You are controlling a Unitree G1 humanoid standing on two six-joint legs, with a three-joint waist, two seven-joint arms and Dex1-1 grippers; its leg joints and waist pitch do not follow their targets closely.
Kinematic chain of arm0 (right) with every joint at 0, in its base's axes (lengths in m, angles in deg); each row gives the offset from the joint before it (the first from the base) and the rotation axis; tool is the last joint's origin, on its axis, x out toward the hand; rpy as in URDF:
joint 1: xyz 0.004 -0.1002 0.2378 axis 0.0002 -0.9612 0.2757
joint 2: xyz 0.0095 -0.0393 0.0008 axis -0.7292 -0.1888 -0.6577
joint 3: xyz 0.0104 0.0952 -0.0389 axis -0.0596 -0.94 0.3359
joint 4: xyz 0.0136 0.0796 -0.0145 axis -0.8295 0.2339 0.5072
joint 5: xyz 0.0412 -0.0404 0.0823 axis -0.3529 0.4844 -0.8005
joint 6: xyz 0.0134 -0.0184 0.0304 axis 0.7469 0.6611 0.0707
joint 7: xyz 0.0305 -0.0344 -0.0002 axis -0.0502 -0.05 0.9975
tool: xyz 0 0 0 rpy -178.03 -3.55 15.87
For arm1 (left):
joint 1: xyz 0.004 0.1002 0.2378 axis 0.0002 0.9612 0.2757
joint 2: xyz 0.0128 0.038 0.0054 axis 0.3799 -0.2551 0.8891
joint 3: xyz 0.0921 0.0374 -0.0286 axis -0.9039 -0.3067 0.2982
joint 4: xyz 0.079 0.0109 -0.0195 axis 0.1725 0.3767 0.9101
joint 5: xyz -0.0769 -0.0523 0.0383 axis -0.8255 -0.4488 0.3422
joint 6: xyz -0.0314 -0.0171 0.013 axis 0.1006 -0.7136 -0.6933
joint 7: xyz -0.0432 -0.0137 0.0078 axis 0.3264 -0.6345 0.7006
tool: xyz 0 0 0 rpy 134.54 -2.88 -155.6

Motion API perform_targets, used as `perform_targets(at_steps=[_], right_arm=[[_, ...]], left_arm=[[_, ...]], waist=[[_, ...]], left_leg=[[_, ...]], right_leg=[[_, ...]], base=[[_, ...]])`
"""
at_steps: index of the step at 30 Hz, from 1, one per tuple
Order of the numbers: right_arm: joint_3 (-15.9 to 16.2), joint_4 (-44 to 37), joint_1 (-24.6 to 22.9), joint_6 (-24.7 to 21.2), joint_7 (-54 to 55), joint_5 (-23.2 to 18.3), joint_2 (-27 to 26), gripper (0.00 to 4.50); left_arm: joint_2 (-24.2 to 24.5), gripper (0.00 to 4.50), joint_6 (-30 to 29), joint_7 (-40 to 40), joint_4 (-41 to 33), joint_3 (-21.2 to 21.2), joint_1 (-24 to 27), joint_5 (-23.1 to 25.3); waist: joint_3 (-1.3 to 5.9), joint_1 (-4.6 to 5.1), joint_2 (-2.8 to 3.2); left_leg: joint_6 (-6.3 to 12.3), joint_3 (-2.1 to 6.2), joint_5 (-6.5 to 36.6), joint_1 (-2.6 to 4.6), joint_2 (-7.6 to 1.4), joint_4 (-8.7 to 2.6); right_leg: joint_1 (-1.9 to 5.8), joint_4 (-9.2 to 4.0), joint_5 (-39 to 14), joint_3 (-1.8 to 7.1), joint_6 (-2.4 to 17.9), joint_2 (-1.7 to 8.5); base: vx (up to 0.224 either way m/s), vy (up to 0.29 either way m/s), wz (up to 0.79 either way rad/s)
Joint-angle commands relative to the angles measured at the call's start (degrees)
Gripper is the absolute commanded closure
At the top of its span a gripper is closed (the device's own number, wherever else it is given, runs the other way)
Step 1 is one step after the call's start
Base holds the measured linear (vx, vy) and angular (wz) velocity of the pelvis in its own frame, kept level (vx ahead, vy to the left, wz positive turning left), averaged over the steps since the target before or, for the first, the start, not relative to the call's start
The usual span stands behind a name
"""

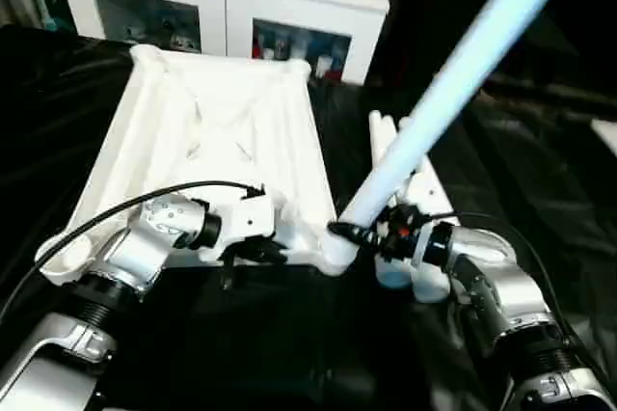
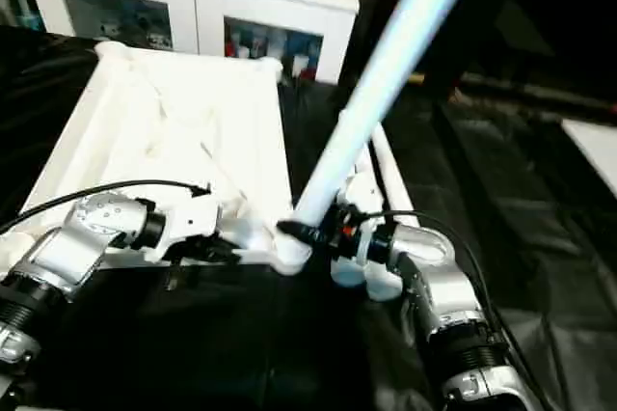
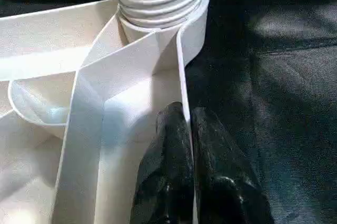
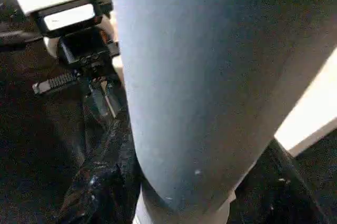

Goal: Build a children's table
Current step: Insert table leg to table base

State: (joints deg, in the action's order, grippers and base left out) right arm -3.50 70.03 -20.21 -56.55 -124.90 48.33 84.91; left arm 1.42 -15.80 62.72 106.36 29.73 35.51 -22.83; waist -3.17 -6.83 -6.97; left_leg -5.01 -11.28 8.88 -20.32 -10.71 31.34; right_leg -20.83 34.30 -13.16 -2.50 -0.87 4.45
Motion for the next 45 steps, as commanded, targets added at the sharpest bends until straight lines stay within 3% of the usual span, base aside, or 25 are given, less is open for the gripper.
perform_targets(at_steps=[1,4,8,9,10,12,16,24,30,31,36,37,38,40,41,43,44,45], right_arm=[[3.2,6.8,-1.2,-3.3,0.9,5.2,0.4,2.65],[3.7,6.4,0.1,-5.3,-0.8,4.4,0.3,2.66],[6.0,6.2,0.5,-7.7,-4.3,4.6,1.2,2.66],[6.4,6.5,0.5,-7.5,-5.0,4.8,1.3,2.66],[6.6,6.9,0.5,-7.1,-5.5,5.0,1.3,2.66],[6.8,7.4,0.4,-6.7,-5.9,5.1,1.4,2.66],[7.0,7.1,-0.9,-5.9,-8.0,5.0,1.9,2.66],[6.1,7.2,-1.9,-3.9,-7.5,4.8,1.1,2.66],[4.4,8.2,-2.0,-1.9,-5.1,4.7,-0.3,2.66],[4.4,8.1,-2.4,-1.6,-5.2,4.7,-0.5,2.66],[4.6,7.9,-3.4,-0.8,-4.9,4.9,-0.8,2.66],[4.4,8.1,-3.4,-0.6,-4.6,4.9,-0.9,2.66],[4.4,8.2,-3.4,-0.5,-4.5,4.9,-1.0,2.66],[4.1,8.3,-3.4,-0.2,-4.0,4.9,-1.3,2.66],[3.9,8.5,-3.4,0.2,-3.3,5.0,-1.9,2.66],[3.8,8.7,-3.3,0.5,-2.5,5.1,-2.6,2.66],[3.8,8.8,-3.3,0.7,-2.3,5.2,-2.8,2.66],[3.8,8.8,-3.4,0.8,-2.1,5.2,-3.0,2.66]], left_arm=[[-0.7,4.50,0.9,0.0,1.0,-2.0,-1.0,1.3],[-0.5,4.50,0.9,0.5,1.1,-2.3,-1.1,1.7],[-0.1,4.50,0.6,1.4,0.7,-2.4,-0.8,1.7],[0.1,4.50,0.5,1.8,0.4,-2.5,-0.6,1.6],[0.4,4.50,0.5,2.1,0.2,-2.5,-0.5,1.6],[0.6,4.50,0.6,2.3,0.1,-2.6,-0.4,1.6],[2.0,4.50,2.0,3.6,-0.1,-3.1,0.0,2.1],[2.9,4.50,3.0,5.2,-0.2,-3.5,0.2,2.1],[2.7,4.50,2.7,4.3,0.3,-3.2,-0.1,2.0],[2.8,4.50,3.0,4.4,0.5,-3.2,-0.1,2.0],[3.3,4.50,3.1,5.0,0.3,-3.1,0.2,1.8],[3.4,4.50,3.2,5.0,0.3,-3.1,0.2,1.8],[3.4,4.50,3.4,5.0,0.4,-3.1,0.2,1.8],[3.5,4.50,3.5,5.0,0.4,-3.1,0.1,1.7],[3.7,4.50,3.8,5.1,0.6,-3.1,0.1,1.7],[4.0,4.50,4.1,5.3,0.8,-3.0,0.1,1.6],[4.1,4.50,4.2,5.3,0.8,-2.9,0.1,1.6],[4.1,4.50,4.2,5.4,0.8,-2.9,0.2,1.6]], waist=[[1.27,0.52,1.37],[1.36,0.74,1.03],[1.36,0.76,1.04],[1.45,0.74,1.02],[1.49,0.71,0.58],[1.64,0.60,0.78],[1.77,0.51,0.46],[1.94,0.57,0.78],[1.76,0.71,0.87],[1.86,0.73,1.13],[1.96,0.76,1.19],[2.04,0.69,1.55],[2.04,0.73,1.47],[2.09,0.74,2.01],[2.11,0.52,3.22],[2.17,0.69,2.85],[2.11,0.51,3.95],[2.16,0.78,3.28]], left_leg=[[-1.21,2.06,26.4,1.23,-3.48,-4.67],[-1.24,2.22,26.5,1.16,-3.57,-4.64],[-1.32,2.27,27.1,1.34,-3.64,-4.65],[-1.39,2.21,26.9,1.37,-3.66,-4.60],[-1.25,2.15,26.6,1.32,-3.66,-4.57],[-1.14,2.12,25.1,1.23,-3.69,-4.60],[-1.07,1.98,24.4,1.15,-3.61,-4.53],[-1.22,1.76,22.5,1.17,-3.55,-4.56],[-1.76,1.98,25.8,1.42,-3.61,-4.66],[-1.98,2.04,26.3,1.50,-3.65,-4.72],[-2.11,2.05,26.1,1.41,-3.61,-4.76],[-2.25,2.02,26.3,1.52,-3.62,-4.79],[-2.25,2.01,26.3,1.52,-3.62,-4.76],[-2.47,2.04,26.9,1.51,-3.58,-4.84],[-2.79,2.22,27.2,1.58,-3.52,-4.91],[-2.58,2.16,27.8,1.36,-3.39,-4.88],[-2.60,2.25,28.0,1.40,-3.31,-4.91],[-2.05,2.15,27.2,1.21,-3.30,-4.83]], right_leg=[[-0.82,-5.22,-23.2,2.69,9.1,4.70],[-0.84,-5.38,-25.0,2.73,8.5,4.86],[-0.98,-5.47,-25.9,2.73,8.2,4.83],[-1.05,-5.42,-25.3,2.76,8.3,4.82],[-1.03,-5.42,-24.7,2.76,8.4,4.78],[-0.90,-5.14,-22.1,2.77,8.7,4.73],[-0.69,-4.79,-19.3,2.66,9.3,4.47],[-0.31,-4.19,-12.9,2.58,10.6,4.09],[-0.59,-4.77,-18.4,2.71,9.9,4.33],[-0.62,-4.82,-18.5,2.72,9.8,4.33],[-0.51,-4.55,-16.4,2.66,10.3,4.16],[-0.53,-4.61,-15.8,2.68,10.5,4.15],[-0.54,-4.54,-15.4,2.67,10.6,4.11],[-0.46,-4.54,-14.8,2.66,10.7,4.06],[-0.42,-4.40,-14.4,2.70,10.9,4.17],[-0.18,-4.46,-13.8,2.59,11.0,3.96],[-0.23,-4.39,-14.0,2.69,11.1,4.10],[0.00,-4.49,-14.4,2.68,11.1,4.09]], base=[[0.000,0.000,0.00],[0.000,0.000,0.00],[0.000,0.000,0.00],[0.000,0.000,0.00],[0.000,0.000,0.00],[0.000,0.000,0.00],[0.000,0.000,0.00],[0.000,0.000,0.00],[0.000,0.000,0.00],[0.000,0.000,0.00],[0.000,0.000,0.00],[0.000,0.000,0.00],[0.000,0.000,0.00],[0.000,0.000,0.00],[0.000,0.000,0.00],[0.000,0.000,0.00],[0.000,0.000,0.00],[0.000,0.000,0.00]])
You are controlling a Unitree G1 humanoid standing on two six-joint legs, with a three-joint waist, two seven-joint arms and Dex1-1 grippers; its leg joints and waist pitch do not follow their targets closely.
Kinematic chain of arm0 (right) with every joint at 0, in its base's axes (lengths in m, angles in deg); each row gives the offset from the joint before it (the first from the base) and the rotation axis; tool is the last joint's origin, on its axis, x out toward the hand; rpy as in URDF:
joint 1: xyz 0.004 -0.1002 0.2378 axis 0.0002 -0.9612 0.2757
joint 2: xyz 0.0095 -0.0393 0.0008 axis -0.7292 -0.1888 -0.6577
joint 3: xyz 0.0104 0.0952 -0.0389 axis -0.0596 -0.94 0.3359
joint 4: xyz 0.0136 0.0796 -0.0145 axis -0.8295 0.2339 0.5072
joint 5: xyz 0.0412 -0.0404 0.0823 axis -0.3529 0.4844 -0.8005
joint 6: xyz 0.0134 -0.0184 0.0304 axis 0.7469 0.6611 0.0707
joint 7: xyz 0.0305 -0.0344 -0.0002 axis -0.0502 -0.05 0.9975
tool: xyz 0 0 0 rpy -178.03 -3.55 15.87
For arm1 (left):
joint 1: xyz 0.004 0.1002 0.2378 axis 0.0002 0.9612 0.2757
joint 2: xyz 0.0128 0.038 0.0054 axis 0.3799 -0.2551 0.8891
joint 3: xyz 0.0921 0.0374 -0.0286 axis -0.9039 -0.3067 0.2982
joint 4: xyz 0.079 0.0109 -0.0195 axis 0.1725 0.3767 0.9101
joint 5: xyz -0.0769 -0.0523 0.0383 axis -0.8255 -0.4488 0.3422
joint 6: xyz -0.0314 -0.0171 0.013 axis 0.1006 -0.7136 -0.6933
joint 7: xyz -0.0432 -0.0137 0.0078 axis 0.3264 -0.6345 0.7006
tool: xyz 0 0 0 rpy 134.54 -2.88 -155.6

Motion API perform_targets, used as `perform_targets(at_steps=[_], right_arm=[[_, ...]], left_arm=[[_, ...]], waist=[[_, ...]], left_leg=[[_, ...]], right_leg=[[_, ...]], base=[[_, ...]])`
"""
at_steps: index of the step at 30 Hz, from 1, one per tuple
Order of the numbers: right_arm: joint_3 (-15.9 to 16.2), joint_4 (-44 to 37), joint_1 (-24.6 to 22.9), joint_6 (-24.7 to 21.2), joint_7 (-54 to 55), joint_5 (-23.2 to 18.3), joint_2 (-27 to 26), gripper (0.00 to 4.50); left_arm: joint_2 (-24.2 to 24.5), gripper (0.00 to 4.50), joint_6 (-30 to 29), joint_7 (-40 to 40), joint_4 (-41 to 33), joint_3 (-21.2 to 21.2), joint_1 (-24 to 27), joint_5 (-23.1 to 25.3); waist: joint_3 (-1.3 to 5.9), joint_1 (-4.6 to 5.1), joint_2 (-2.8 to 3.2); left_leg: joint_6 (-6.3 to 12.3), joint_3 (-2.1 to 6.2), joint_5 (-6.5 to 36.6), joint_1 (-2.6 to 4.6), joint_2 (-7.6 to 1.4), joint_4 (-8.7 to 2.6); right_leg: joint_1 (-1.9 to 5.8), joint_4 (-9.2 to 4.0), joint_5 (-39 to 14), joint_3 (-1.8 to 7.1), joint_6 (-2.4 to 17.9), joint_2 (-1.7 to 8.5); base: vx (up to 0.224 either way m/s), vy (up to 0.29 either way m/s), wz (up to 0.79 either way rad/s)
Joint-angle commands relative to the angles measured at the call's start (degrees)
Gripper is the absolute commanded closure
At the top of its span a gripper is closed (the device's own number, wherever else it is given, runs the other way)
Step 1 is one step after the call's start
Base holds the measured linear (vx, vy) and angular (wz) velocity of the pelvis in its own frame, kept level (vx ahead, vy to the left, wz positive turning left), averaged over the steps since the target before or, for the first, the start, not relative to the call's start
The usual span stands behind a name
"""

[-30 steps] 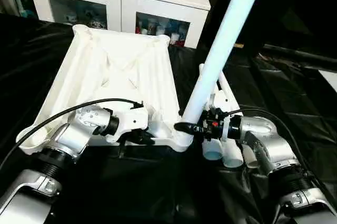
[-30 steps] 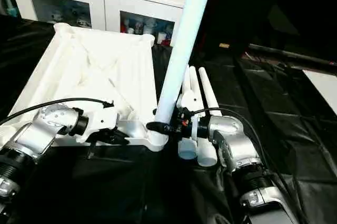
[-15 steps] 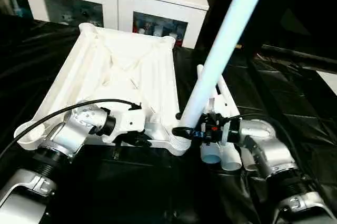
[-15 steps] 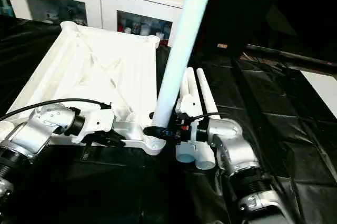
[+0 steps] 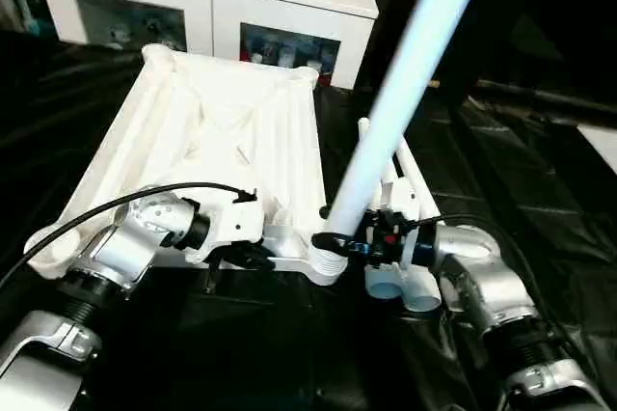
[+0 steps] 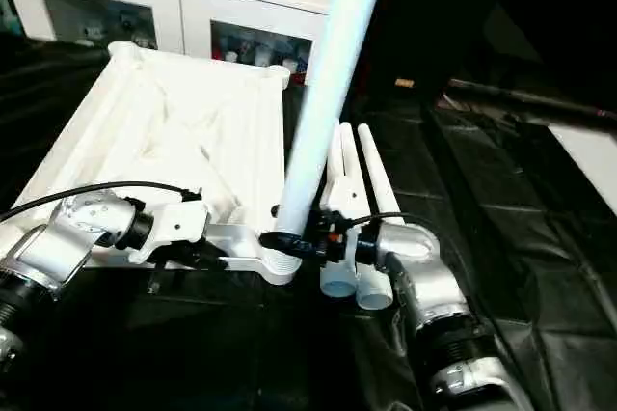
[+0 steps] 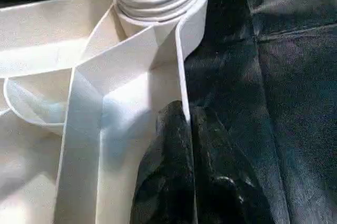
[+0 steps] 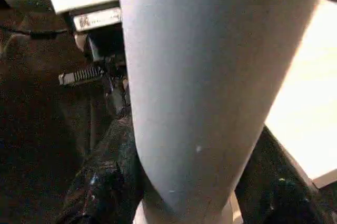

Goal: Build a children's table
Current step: Insert table leg to table base

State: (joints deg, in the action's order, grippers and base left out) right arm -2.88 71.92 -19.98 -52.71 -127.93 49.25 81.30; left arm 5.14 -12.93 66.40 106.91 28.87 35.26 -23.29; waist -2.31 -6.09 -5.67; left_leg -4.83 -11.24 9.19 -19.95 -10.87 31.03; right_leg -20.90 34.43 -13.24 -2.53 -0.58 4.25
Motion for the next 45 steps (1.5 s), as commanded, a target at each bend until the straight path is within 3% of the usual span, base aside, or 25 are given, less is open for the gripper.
perform_targets(at_steps=[1,2,3,9,17,18,19,20,21,23,24,27,31,34,35,36,37,38,39,40,41,42,43,44,45], right_arm=[[3.2,7.0,-3.6,-2.8,1.3,4.3,0.3,2.66],[3.2,7.0,-3.6,-2.8,1.6,4.3,0.0,2.66],[3.2,7.0,-3.6,-2.8,1.7,4.3,-0.1,2.66],[3.1,6.4,-3.9,-2.8,1.9,4.3,0.1,2.66],[2.6,9.1,-2.2,-1.7,5.6,6.2,-0.1,2.66],[2.4,9.6,-1.9,-1.4,6.6,6.5,-0.3,2.66],[1.9,10.7,-1.3,-0.9,8.9,7.1,-0.7,2.66],[0.6,12.9,-0.2,-0.5,14.0,7.9,-1.7,2.66],[0.3,13.4,0.1,-0.4,15.2,8.1,-2.0,2.66],[-1.1,15.4,1.1,-0.7,20.1,8.1,-3.4,2.66],[-2.1,16.7,1.7,-1.1,23.5,7.9,-4.6,2.66],[-3.0,18.1,2.5,-1.3,27.0,7.6,-6.0,2.66],[-4.6,22.0,4.8,-1.2,34.1,7.1,-8.4,2.66],[-6.4,28.9,9.3,-0.4,44.9,7.0,-12.6,2.66],[-6.4,28.9,9.3,-0.4,44.9,7.0,-12.6,2.66],[-6.9,31.1,10.9,0.1,48.6,7.0,-14.3,2.66],[-7.6,32.7,12.2,0.4,51.8,6.6,-15.7,2.66],[-8.2,33.9,13.3,0.6,54.4,6.2,-16.9,2.66],[-8.2,33.9,13.3,0.6,54.4,6.2,-16.9,2.66],[-8.1,34.7,14.1,0.8,56.3,6.4,-17.8,2.66],[-8.0,35.2,14.7,1.1,57.3,6.7,-18.3,2.66],[-7.8,35.7,15.4,1.3,58.0,6.9,-19.0,2.66],[-7.8,35.7,15.4,1.3,58.0,6.9,-19.0,2.66],[-7.6,36.4,16.1,1.7,58.3,7.3,-19.7,2.66],[-7.5,37.0,16.8,2.1,58.3,7.5,-20.3,2.66]], left_arm=[[0.6,4.50,1.3,1.9,0.2,-2.1,0.4,2.0],[0.8,4.50,1.3,2.1,0.4,-2.2,0.4,2.0],[0.8,4.50,1.3,2.2,0.4,-2.2,0.4,2.0],[0.7,4.50,1.3,2.1,0.9,-2.5,0.3,2.1],[-0.1,4.50,-0.7,0.1,0.9,-1.8,0.9,1.7],[-0.1,4.50,-1.0,-0.3,0.8,-1.8,1.0,1.9],[-0.2,4.50,-2.0,-1.2,0.7,-1.6,1.2,2.1],[-0.5,4.50,-4.3,-3.0,0.5,-1.0,1.5,2.4],[-0.6,4.50,-4.9,-3.4,0.5,-0.8,1.6,2.4],[-1.3,4.50,-8.4,-5.4,-0.2,0.0,1.8,2.3],[-1.8,4.50,-11.2,-7.0,-1.2,0.6,2.0,2.2],[-2.3,4.50,-14.2,-8.4,-2.6,1.0,2.5,2.3],[-3.4,4.50,-20.5,-11.1,-5.7,1.7,3.5,2.5],[-6.1,4.50,-31.4,-16.6,-11.5,2.7,5.9,3.6],[-6.1,4.50,-31.4,-16.6,-11.5,2.7,5.9,3.6],[-8.0,4.50,-34.8,-19.8,-13.2,3.2,6.7,4.4],[-9.7,4.50,-37.1,-22.6,-14.4,3.6,7.4,5.1],[-11.5,4.50,-39.1,-25.2,-15.4,4.0,7.9,5.7],[-11.5,4.50,-39.1,-25.2,-15.4,4.0,7.9,5.7],[-12.9,4.50,-40.5,-27.1,-16.4,4.0,8.4,6.1],[-13.6,4.50,-41.6,-28.0,-17.2,3.9,8.7,6.2],[-14.7,4.50,-42.4,-29.4,-17.5,4.1,8.9,6.2],[-14.7,4.50,-42.4,-29.4,-17.5,4.1,8.9,6.2],[-15.6,4.50,-43.1,-31.1,-17.6,4.4,8.9,6.4],[-16.2,4.50,-43.8,-32.4,-17.5,4.8,8.7,6.5]], waist=[[1.38,-0.04,2.79],[1.31,-0.15,3.87],[1.28,0.10,3.14],[1.16,-0.03,4.06],[1.03,0.11,3.50],[0.84,0.18,2.88],[0.72,0.31,3.11],[0.76,0.55,2.54],[0.12,0.90,2.85],[-0.02,1.72,2.33],[-0.23,1.76,2.64],[-0.12,2.54,3.48],[-0.53,3.35,3.68],[-1.25,4.33,4.98],[-1.23,4.41,5.25],[-1.22,4.03,5.79],[-1.34,3.27,5.92],[-1.51,1.89,5.40],[-1.49,2.08,2.25],[-1.79,1.83,0.62],[-2.40,2.04,1.73],[-2.65,0.09,4.24],[-2.37,1.07,3.52],[-1.42,1.44,3.59],[-1.23,1.20,4.02]], left_leg=[[-2.05,2.08,25.7,0.83,-3.19,-4.59],[-2.21,2.24,25.2,0.78,-3.16,-4.61],[-1.78,2.08,24.6,0.59,-3.12,-4.56],[-0.71,1.82,23.0,0.80,-3.22,-4.57],[-0.90,1.86,24.4,0.93,-3.34,-4.75],[-0.77,1.89,24.7,0.85,-3.28,-4.73],[-1.06,1.99,25.9,0.98,-3.33,-4.76],[-1.49,2.01,26.1,0.98,-3.40,-4.84],[-2.15,2.40,28.8,0.94,-3.16,-5.08],[-2.89,3.24,32.0,0.72,-3.06,-5.32],[-3.24,3.71,34.0,0.98,-3.03,-5.44],[-3.80,4.92,39.0,0.87,-2.89,-6.08],[-4.56,5.55,44.8,1.31,-2.71,-6.45],[-4.91,6.74,53.1,0.86,-2.58,-7.99],[-5.02,6.45,54.6,0.65,-2.73,-8.62],[-4.88,6.25,56.9,-1.54,-3.05,-10.65],[-4.91,5.57,57.7,-2.94,-3.27,-12.28],[-4.45,3.61,57.3,-3.14,-3.10,-13.58],[-3.45,3.22,46.4,2.70,-0.85,-6.38],[-1.32,2.71,32.2,7.57,1.33,2.64],[1.91,5.36,12.0,2.44,1.45,4.04],[-0.19,6.62,13.1,0.19,-1.25,-1.29],[-1.09,5.66,24.4,2.90,-1.96,-3.89],[-1.25,5.48,28.4,3.24,-2.02,-4.43],[-0.84,4.35,31.5,4.37,-2.08,-4.88]], right_leg=[[0.17,-4.66,-13.4,2.78,11.1,4.36],[0.21,-4.42,-12.3,2.79,11.4,4.40],[0.39,-4.44,-11.6,2.66,11.7,4.16],[0.25,-4.66,-13.1,2.79,12.1,4.22],[-0.18,-4.98,-17.1,2.92,10.9,4.40],[-0.31,-5.06,-19.3,2.93,10.5,4.53],[-0.55,-5.44,-22.2,3.03,10.0,4.75],[-0.56,-5.35,-23.0,2.96,9.7,4.73],[-0.91,-5.89,-28.9,2.90,8.6,4.87],[-0.65,-6.41,-37.4,2.51,5.6,5.23],[-1.00,-6.98,-40.9,2.36,4.4,5.49],[-0.36,-7.30,-38.4,1.34,4.3,5.15],[-1.07,-7.44,-34.9,0.90,5.7,4.72],[0.28,-7.37,-34.7,-1.43,4.5,3.76],[0.66,-6.68,-32.7,-1.66,4.9,3.41],[3.04,-2.54,-26.1,-1.85,5.5,2.61],[4.31,0.26,-22.3,-1.58,5.9,2.17],[3.57,3.15,-18.5,-0.49,5.4,1.26],[-3.12,-6.14,-42.3,1.72,2.9,4.16],[-7.89,-12.75,-57.5,1.26,1.0,7.24],[-1.92,-12.26,-59.9,3.90,2.4,11.25],[1.41,-9.14,-48.1,2.60,3.6,10.08],[-1.22,-6.70,-32.8,0.40,4.9,5.09],[-0.82,-5.57,-26.1,0.41,5.9,3.97],[-1.38,-5.54,-18.9,0.90,8.3,3.78]], base=[[0.000,0.000,0.00],[0.000,0.000,0.00],[0.000,0.000,0.00],[0.000,0.000,0.00],[0.000,0.000,0.00],[0.000,0.000,0.00],[0.000,0.000,0.00],[0.000,0.000,0.00],[0.000,0.000,0.00],[-0.056,0.014,-0.19],[-0.056,0.021,-0.22],[-0.053,0.036,-0.23],[-0.011,0.011,-0.05],[-0.051,0.035,-0.21],[-0.098,0.028,-0.19],[-0.098,0.028,-0.19],[-0.105,-0.002,-0.12],[-0.029,-0.065,0.05],[-0.029,-0.065,0.05],[0.037,-0.098,0.00],[0.097,-0.014,-0.38],[0.097,-0.014,-0.38],[0.000,0.000,0.00],[-0.046,0.001,0.32],[-0.046,0.001,0.32]])
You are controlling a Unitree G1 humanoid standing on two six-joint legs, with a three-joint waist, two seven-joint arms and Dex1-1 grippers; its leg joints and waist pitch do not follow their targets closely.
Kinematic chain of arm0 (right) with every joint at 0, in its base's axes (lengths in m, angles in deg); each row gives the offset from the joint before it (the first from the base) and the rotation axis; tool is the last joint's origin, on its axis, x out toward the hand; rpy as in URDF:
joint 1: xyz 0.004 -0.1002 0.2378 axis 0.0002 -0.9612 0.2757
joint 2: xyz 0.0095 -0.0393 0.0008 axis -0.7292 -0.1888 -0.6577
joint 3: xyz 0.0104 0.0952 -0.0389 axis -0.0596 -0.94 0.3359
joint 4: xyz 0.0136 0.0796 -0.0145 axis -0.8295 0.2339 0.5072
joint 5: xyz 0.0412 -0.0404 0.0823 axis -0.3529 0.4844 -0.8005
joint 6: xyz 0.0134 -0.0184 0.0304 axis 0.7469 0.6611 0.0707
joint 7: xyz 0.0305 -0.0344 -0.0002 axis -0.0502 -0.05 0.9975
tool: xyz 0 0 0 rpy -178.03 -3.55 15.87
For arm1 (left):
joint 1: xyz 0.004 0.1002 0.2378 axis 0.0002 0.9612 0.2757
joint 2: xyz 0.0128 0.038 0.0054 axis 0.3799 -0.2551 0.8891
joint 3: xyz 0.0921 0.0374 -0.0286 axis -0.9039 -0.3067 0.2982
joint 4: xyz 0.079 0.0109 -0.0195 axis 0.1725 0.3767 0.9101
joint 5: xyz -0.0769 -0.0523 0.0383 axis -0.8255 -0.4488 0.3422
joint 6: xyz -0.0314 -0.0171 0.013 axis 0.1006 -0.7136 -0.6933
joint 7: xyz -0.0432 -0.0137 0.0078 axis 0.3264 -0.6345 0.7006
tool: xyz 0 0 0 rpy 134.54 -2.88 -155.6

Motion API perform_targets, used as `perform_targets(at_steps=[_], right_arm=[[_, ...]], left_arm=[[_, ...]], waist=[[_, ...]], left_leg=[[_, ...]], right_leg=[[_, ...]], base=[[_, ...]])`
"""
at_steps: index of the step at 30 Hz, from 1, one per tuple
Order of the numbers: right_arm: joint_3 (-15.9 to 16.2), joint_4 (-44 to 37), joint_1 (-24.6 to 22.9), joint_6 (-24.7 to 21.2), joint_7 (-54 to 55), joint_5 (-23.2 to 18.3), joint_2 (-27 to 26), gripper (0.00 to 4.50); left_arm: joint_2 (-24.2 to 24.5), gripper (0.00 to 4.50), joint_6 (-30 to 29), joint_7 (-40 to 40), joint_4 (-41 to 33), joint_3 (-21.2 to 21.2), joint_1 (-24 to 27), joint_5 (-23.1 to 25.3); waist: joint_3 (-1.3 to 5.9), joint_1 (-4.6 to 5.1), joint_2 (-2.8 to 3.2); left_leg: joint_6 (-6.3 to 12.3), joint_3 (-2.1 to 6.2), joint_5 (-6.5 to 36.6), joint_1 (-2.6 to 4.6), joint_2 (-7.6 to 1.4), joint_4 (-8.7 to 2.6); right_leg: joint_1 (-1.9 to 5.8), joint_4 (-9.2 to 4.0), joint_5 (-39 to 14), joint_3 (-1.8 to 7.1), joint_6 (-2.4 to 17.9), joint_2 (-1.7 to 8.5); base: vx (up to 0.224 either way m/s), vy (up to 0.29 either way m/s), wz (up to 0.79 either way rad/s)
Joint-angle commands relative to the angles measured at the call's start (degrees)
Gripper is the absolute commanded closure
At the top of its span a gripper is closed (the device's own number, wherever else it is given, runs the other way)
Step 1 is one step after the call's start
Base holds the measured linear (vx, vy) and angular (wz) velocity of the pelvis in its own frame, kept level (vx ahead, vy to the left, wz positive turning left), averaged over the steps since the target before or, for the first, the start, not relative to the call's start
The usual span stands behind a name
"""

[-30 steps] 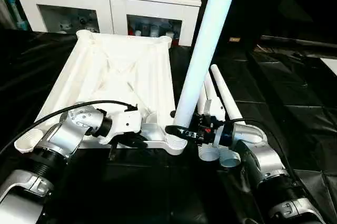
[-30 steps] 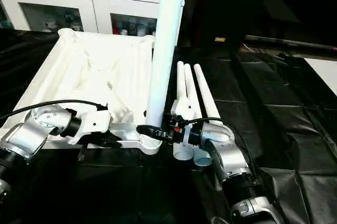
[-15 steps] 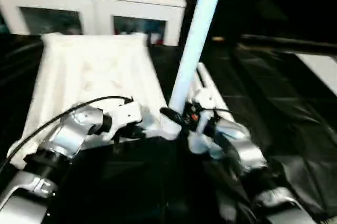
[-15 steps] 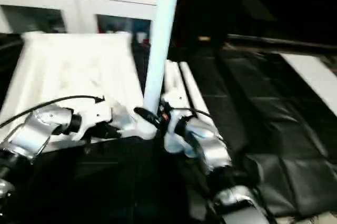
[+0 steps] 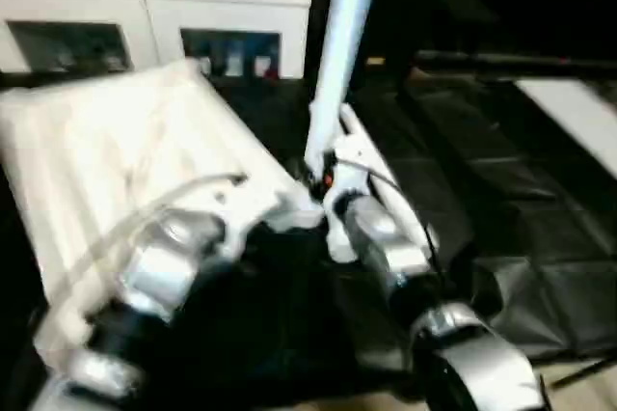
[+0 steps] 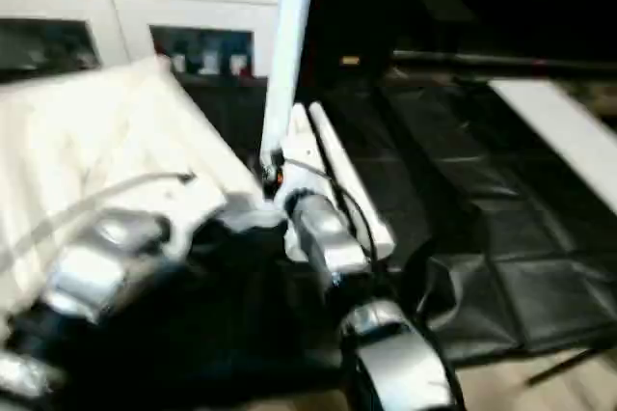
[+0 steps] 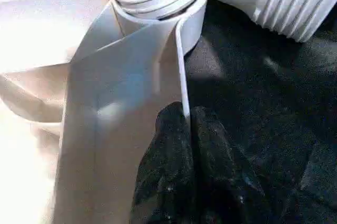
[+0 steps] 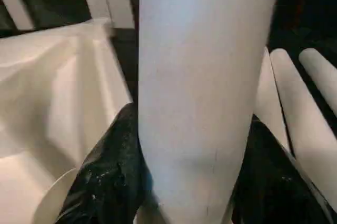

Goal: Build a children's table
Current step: Insert table leg to table base

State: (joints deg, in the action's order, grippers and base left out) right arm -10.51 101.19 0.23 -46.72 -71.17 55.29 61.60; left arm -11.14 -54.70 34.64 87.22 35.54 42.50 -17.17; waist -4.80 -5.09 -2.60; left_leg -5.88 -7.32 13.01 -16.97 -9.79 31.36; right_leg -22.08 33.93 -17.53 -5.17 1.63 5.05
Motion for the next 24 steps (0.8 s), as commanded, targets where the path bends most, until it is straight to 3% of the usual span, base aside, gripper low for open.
perform_targets(at_steps=[1,2,3,4,5,6,9,11,12,13,15,16,17,18,20,21,22,23,24], right_arm=[[0.2,8.6,-2.8,-3.5,1.3,1.4,-1.0,2.66],[0.2,8.6,-2.8,-3.5,1.3,1.4,-1.0,2.66],[0.4,8.8,-2.7,-3.5,1.1,1.5,-1.0,2.66],[0.7,8.9,-2.6,-3.2,0.9,1.7,-1.0,2.66],[0.7,8.9,-2.6,-3.2,0.9,1.7,-1.0,2.66],[0.8,9.4,-2.4,-2.7,0.9,2.2,-1.0,2.66],[-0.2,9.7,-1.7,0.1,-1.1,1.7,-1.9,2.66],[-0.4,8.5,-1.7,2.0,-4.0,1.0,-2.3,2.66],[-0.7,8.0,-1.6,3.0,-5.6,0.6,-2.5,2.66],[-1.2,7.0,-1.7,4.0,-7.9,-0.2,-2.5,2.66],[-2.0,4.4,-2.1,4.8,-12.2,-2.1,-2.3,2.66],[-2.4,2.4,-2.7,4.5,-15.1,-3.6,-1.8,2.66],[-2.6,0.7,-3.1,4.5,-18.0,-4.7,-1.2,2.66],[-2.6,0.7,-3.1,4.5,-18.0,-4.7,-1.2,2.66],[-3.2,-2.6,-4.0,3.5,-22.9,-7.2,0.1,2.66],[-3.3,-3.6,-4.2,2.8,-24.4,-7.7,0.6,2.66],[-3.1,-6.8,-5.2,0.3,-30.0,-9.7,2.4,2.66],[-3.1,-7.7,-5.6,-0.5,-32.6,-10.1,3.0,2.66],[-3.1,-7.7,-5.6,-0.5,-32.6,-10.1,3.0,2.66]], left_arm=[[-0.1,4.50,-2.8,-1.3,2.3,-1.6,1.0,0.4],[-0.1,4.50,-2.8,-1.3,2.3,-1.6,1.0,0.4],[0.0,4.50,-2.8,-1.3,2.7,-1.5,0.7,0.4],[0.1,4.50,-2.7,-1.2,3.2,-1.3,0.3,0.3],[0.1,4.50,-2.7,-1.2,3.2,-1.3,0.3,0.3],[0.2,4.50,-2.9,-1.5,3.4,-1.1,0.1,0.4],[0.9,4.50,-1.2,-1.9,3.9,-0.5,-0.2,0.2],[1.6,4.50,0.5,-1.4,4.6,-0.4,-0.2,0.0],[2.2,4.50,2.6,-1.0,4.9,-0.8,-0.1,-0.1],[3.3,4.50,4.0,-0.1,4.9,-1.2,0.1,-0.3],[5.4,4.50,7.7,2.8,4.7,-1.7,0.8,-1.1],[6.7,4.50,8.6,4.0,4.5,-1.9,1.2,-1.2],[8.1,4.50,11.2,5.3,4.6,-2.2,1.5,-1.2],[8.1,4.50,11.2,5.3,4.6,-2.2,1.5,-1.2],[10.0,4.50,13.1,6.9,4.6,-2.3,1.7,-1.4],[10.4,4.50,13.6,7.4,4.5,-2.3,1.7,-1.6],[11.7,4.50,15.0,9.0,4.2,-2.0,1.8,-2.2],[12.3,4.50,15.9,9.5,4.2,-2.1,1.8,-2.6],[12.3,4.50,15.9,9.5,4.2,-2.1,1.8,-2.6]], waist=[[0.78,0.35,0.50],[0.32,0.28,0.58],[-0.25,0.69,0.35],[-0.25,0.86,0.35],[0.06,1.04,0.55],[0.54,1.11,0.52],[0.55,0.58,0.19],[0.78,0.54,0.20],[1.04,0.53,0.19],[1.54,0.40,0.11],[1.36,0.61,-0.02],[1.40,0.70,-0.36],[1.30,0.66,-0.18],[1.52,0.78,-0.16],[1.70,0.75,-0.22],[2.19,0.93,-0.42],[2.47,0.98,-1.25],[2.61,0.94,-1.09],[2.54,1.00,-0.90]], left_leg=[[1.55,-0.22,26.7,0.91,-2.75,-5.33],[1.55,-0.27,27.6,0.84,-2.85,-5.51],[1.08,0.04,32.0,1.21,-2.67,-5.64],[0.85,0.42,33.8,1.28,-2.67,-5.76],[0.65,1.14,35.3,0.69,-2.86,-6.18],[0.88,1.28,34.8,0.53,-3.05,-6.40],[1.96,0.42,29.9,0.85,-2.92,-6.34],[2.09,0.46,27.1,0.16,-3.06,-6.38],[2.17,0.53,23.8,-0.71,-3.30,-6.57],[2.20,0.09,19.9,-0.81,-3.40,-6.21],[2.56,-0.48,17.1,-1.04,-3.46,-6.15],[2.69,-0.70,18.7,-0.74,-3.42,-6.07],[2.68,-0.62,20.1,-0.61,-3.40,-6.07],[2.68,-0.49,20.2,-0.92,-3.49,-6.08],[2.33,-0.51,17.4,-1.19,-3.73,-6.08],[2.57,-0.90,14.9,-1.17,-3.77,-5.78],[3.69,-1.14,11.1,-1.62,-3.63,-5.45],[4.30,-1.30,10.4,-1.52,-3.58,-5.30],[5.03,-1.82,10.8,-1.11,-3.63,-5.01]], right_leg=[[-0.15,-5.27,-14.6,3.88,6.7,3.04],[-0.38,-5.69,-17.8,4.05,6.2,3.17],[-0.82,-6.73,-26.8,3.71,3.4,3.24],[-0.62,-7.12,-30.0,3.42,2.0,3.38],[0.34,-7.29,-31.9,3.00,0.2,3.68],[0.88,-7.06,-28.6,3.07,0.3,3.84],[0.18,-7.30,-25.5,4.07,2.1,4.27],[0.68,-7.03,-24.8,4.35,2.7,4.54],[1.31,-6.29,-21.1,4.45,3.5,4.40],[1.26,-5.93,-16.5,4.75,4.8,4.38],[1.21,-5.50,-13.2,4.80,6.8,3.95],[0.95,-5.94,-17.5,4.86,6.5,4.07],[0.74,-6.16,-19.9,4.90,6.2,4.17],[0.85,-6.25,-21.4,5.10,5.7,4.33],[0.99,-5.80,-18.1,5.01,6.4,4.17],[1.12,-5.30,-13.3,5.10,7.5,3.95],[1.47,-4.63,-9.2,5.09,8.6,3.68],[1.43,-4.55,-8.0,5.06,9.1,3.59],[0.56,-4.71,-7.6,5.10,10.2,3.34]], base=[[-0.021,-0.023,0.29],[0.000,0.000,0.00],[0.000,0.000,0.00],[0.000,0.000,0.00],[0.000,0.000,0.00],[0.000,0.000,0.00],[0.000,0.000,0.00],[0.000,0.000,0.00],[0.000,0.000,0.00],[0.000,0.000,0.00],[0.000,0.000,0.00],[0.000,0.000,0.00],[0.000,0.000,0.00],[0.000,0.000,0.00],[0.000,0.000,0.00],[0.000,0.000,0.00],[0.000,0.000,0.00],[0.064,-0.050,0.11],[0.000,0.000,0.00]])
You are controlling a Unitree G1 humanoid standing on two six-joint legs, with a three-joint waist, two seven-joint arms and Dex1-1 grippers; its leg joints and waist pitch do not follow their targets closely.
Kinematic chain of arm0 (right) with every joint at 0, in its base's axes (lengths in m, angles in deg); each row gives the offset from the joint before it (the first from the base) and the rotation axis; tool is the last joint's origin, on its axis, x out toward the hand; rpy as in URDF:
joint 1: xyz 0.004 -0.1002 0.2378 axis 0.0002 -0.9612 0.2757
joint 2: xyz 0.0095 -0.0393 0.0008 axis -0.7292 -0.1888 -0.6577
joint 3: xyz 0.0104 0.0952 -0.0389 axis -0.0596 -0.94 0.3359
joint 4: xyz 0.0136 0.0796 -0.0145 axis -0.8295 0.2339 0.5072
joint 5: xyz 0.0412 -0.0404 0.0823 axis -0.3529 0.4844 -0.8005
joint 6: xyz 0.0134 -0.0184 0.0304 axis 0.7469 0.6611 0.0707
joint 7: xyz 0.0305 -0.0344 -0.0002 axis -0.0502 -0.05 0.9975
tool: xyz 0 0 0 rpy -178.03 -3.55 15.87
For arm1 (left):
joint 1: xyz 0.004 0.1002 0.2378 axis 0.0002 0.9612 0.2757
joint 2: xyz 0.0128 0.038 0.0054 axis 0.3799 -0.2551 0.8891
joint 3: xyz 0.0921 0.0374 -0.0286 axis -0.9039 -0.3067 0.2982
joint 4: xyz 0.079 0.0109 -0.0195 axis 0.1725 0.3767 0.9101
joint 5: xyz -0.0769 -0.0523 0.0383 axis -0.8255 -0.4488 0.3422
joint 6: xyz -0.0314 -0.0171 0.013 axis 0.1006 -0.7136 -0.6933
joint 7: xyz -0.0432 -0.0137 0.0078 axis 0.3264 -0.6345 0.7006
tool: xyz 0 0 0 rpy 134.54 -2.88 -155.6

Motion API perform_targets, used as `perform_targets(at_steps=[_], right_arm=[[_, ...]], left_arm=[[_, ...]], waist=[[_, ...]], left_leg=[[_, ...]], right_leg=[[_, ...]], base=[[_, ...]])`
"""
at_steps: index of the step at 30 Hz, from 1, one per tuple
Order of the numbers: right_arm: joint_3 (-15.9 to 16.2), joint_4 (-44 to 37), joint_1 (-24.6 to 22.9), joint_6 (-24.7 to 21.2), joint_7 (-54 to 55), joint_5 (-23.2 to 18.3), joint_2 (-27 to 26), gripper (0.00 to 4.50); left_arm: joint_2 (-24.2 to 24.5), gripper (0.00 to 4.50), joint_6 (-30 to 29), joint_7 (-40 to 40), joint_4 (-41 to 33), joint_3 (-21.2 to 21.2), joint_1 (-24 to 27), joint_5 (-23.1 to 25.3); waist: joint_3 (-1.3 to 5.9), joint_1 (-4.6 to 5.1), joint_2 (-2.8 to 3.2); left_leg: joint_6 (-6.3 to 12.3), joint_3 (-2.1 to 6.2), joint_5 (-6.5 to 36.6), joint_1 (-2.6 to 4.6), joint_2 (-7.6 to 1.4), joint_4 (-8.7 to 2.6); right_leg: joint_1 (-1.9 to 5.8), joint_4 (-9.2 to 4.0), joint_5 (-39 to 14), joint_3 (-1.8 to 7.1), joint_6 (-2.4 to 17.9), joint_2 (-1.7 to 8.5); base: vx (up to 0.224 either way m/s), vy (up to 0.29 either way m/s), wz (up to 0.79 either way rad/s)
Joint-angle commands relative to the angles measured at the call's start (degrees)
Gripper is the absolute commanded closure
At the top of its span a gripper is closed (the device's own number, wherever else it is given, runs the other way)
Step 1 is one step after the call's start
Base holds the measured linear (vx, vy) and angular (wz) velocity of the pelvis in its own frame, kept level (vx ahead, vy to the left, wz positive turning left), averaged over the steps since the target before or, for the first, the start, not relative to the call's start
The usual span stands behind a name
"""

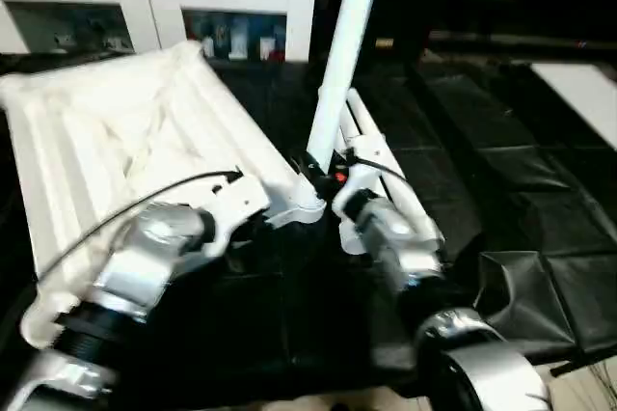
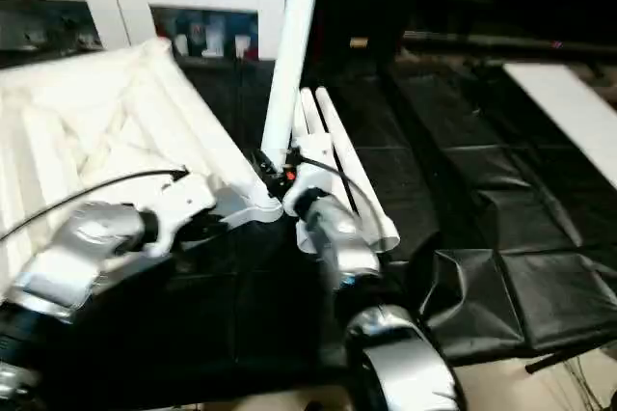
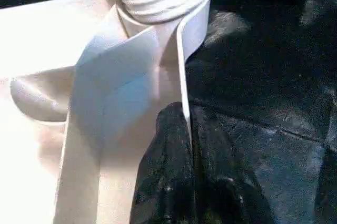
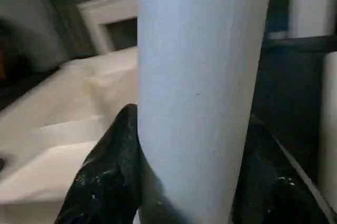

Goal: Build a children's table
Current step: Insert table leg to table base

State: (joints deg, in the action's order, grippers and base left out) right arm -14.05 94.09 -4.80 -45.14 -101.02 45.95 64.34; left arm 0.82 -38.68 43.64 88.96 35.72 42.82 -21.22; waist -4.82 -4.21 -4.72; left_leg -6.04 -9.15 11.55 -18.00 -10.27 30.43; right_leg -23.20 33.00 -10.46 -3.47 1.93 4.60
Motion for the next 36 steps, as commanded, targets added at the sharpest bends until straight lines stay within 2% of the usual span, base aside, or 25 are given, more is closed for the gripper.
perform_targets(at_steps=[1,2,3,4,5,6,8,9,11,15,24,25,28,31,33,35,36], right_arm=[[0.4,-1.4,-0.9,-3.1,-4.9,-1.2,1.0,2.66],[0.4,-1.4,-0.9,-3.1,-4.9,-1.2,1.0,2.66],[0.8,-1.2,-1.0,-3.4,-6.4,-0.5,2.0,2.66],[0.9,-1.1,-1.0,-3.4,-6.7,-0.3,2.2,2.66],[1.4,-0.8,-1.0,-3.6,-7.7,0.5,3.1,2.66],[2.2,-0.7,-1.2,-4.0,-9.2,1.3,4.3,2.66],[2.6,-0.3,-1.1,-3.9,-10.3,2.2,5.5,2.66],[2.5,-0.6,-1.1,-4.1,-10.5,2.0,5.8,2.66],[2.2,-1.4,-1.3,-4.7,-10.7,1.6,6.3,2.66],[1.9,-2.1,-1.8,-5.2,-10.9,1.7,6.6,2.66],[0.4,1.2,-2.4,-5.7,-11.0,0.7,5.1,2.66],[0.0,1.8,-2.4,-5.6,-10.6,0.5,5.0,2.66],[-1.5,2.7,-2.8,-5.2,-10.0,-0.2,5.1,2.66],[-2.4,2.3,-4.1,-4.3,-10.0,-0.9,5.3,2.66],[-3.2,1.9,-5.3,-3.0,-9.7,-1.3,5.1,2.66],[-4.1,1.6,-7.1,-0.6,-9.4,-1.5,4.9,2.66],[-4.3,1.5,-8.0,0.5,-9.4,-1.6,4.6,2.66]], left_arm=[[0.6,4.50,0.5,0.9,2.4,-2.3,1.5,1.1],[0.6,4.50,0.5,0.9,2.4,-2.3,1.5,1.1],[1.0,4.50,1.5,1.6,2.2,-2.5,1.9,0.8],[1.1,4.50,1.5,1.8,2.1,-2.5,1.9,0.7],[1.4,4.50,1.8,2.5,1.9,-2.7,2.2,0.4],[1.8,4.50,3.0,3.6,1.7,-2.8,2.5,0.1],[2.3,4.50,4.4,4.4,1.8,-2.8,2.7,-0.1],[2.4,4.50,5.4,4.5,2.1,-2.7,2.6,-0.2],[2.8,4.50,6.5,5.2,2.3,-2.4,2.7,-0.9],[4.0,4.50,7.6,6.8,1.6,-2.5,3.2,-1.7],[5.4,4.50,9.2,8.7,0.7,-2.1,4.0,-3.4],[5.4,4.50,9.1,8.6,0.7,-2.0,3.9,-3.4],[5.1,4.50,8.9,7.9,0.8,-1.7,3.9,-3.5],[4.8,4.50,9.0,7.2,1.1,-1.5,3.9,-3.4],[4.6,4.50,9.0,6.7,1.2,-1.3,3.9,-3.4],[4.1,4.50,8.8,6.0,1.4,-1.1,3.6,-3.7],[4.0,4.50,8.8,5.7,1.5,-1.0,3.4,-3.7]], waist=[[2.49,0.33,0.58],[2.58,0.19,0.78],[3.12,-0.03,0.58],[3.26,0.16,0.67],[3.26,0.24,-0.02],[3.23,0.16,-0.30],[3.17,-0.08,-0.14],[3.36,-0.05,-0.52],[3.47,-0.26,-0.37],[3.70,-0.21,-0.53],[3.63,-0.33,-0.89],[3.58,-0.30,-1.12],[3.71,-0.33,-1.15],[3.77,-0.42,-1.10],[3.82,-0.52,-0.86],[3.86,-0.58,-1.01],[3.78,-0.75,-0.41]], left_leg=[[4.91,-0.40,13.8,0.02,-3.22,-3.82],[4.75,-0.59,13.8,0.11,-3.19,-3.69],[4.54,-1.17,10.9,0.32,-3.25,-3.22],[4.77,-1.49,6.9,-0.07,-3.27,-3.00],[4.97,-1.63,5.2,-0.49,-3.22,-2.85],[5.28,-1.80,3.6,-0.95,-3.08,-2.69],[4.85,-1.69,4.5,-1.18,-3.05,-2.60],[4.79,-1.77,4.1,-0.99,-3.11,-2.49],[4.81,-1.72,3.2,-0.87,-3.10,-2.47],[4.73,-1.73,1.8,-0.86,-3.06,-2.32],[3.20,-1.64,4.3,-0.88,-3.12,-2.33],[3.13,-1.63,4.4,-0.91,-3.12,-2.33],[2.62,-1.55,5.0,-0.82,-3.16,-2.32],[2.53,-1.51,4.8,-0.82,-3.15,-2.24],[2.64,-1.52,4.2,-0.77,-3.12,-2.19],[2.91,-1.55,3.8,-0.84,-3.09,-2.11],[2.86,-1.54,4.2,-0.74,-3.09,-2.13]], right_leg=[[1.25,-3.99,-17.0,3.42,10.9,3.65],[1.24,-3.92,-17.3,3.45,11.2,3.75],[1.36,-3.45,-14.2,3.46,12.0,3.72],[1.57,-2.62,-8.7,3.35,13.0,3.36],[1.90,-2.33,-6.8,3.20,13.2,3.17],[2.14,-1.94,-4.7,3.23,13.2,3.20],[2.30,-1.91,-6.5,3.22,12.4,3.31],[2.27,-1.70,-6.2,3.19,12.3,3.23],[2.34,-1.50,-5.2,3.14,12.1,3.11],[2.51,-1.08,-2.4,3.00,12.5,2.96],[2.43,-1.19,-6.0,3.08,11.9,3.12],[2.42,-1.23,-6.2,3.07,11.8,3.10],[2.43,-1.16,-6.5,3.04,11.6,3.11],[2.49,-1.03,-5.6,2.99,11.6,3.10],[2.48,-0.89,-4.3,2.99,12.0,3.06],[2.55,-0.79,-3.1,2.96,12.3,3.03],[2.45,-0.83,-2.7,2.95,12.5,3.05]], base=[[0.064,-0.055,0.18],[0.090,-0.064,0.20],[0.090,-0.064,0.20],[0.091,-0.057,0.16],[0.068,-0.041,0.05],[0.068,-0.041,0.05],[0.026,-0.013,0.00],[0.000,0.000,0.00],[0.000,0.000,0.00],[0.000,0.000,0.00],[0.000,0.000,0.00],[0.000,0.000,0.00],[0.000,0.000,0.00],[0.000,0.000,0.00],[0.000,0.000,0.00],[0.000,0.000,0.00],[0.000,0.000,0.00]])
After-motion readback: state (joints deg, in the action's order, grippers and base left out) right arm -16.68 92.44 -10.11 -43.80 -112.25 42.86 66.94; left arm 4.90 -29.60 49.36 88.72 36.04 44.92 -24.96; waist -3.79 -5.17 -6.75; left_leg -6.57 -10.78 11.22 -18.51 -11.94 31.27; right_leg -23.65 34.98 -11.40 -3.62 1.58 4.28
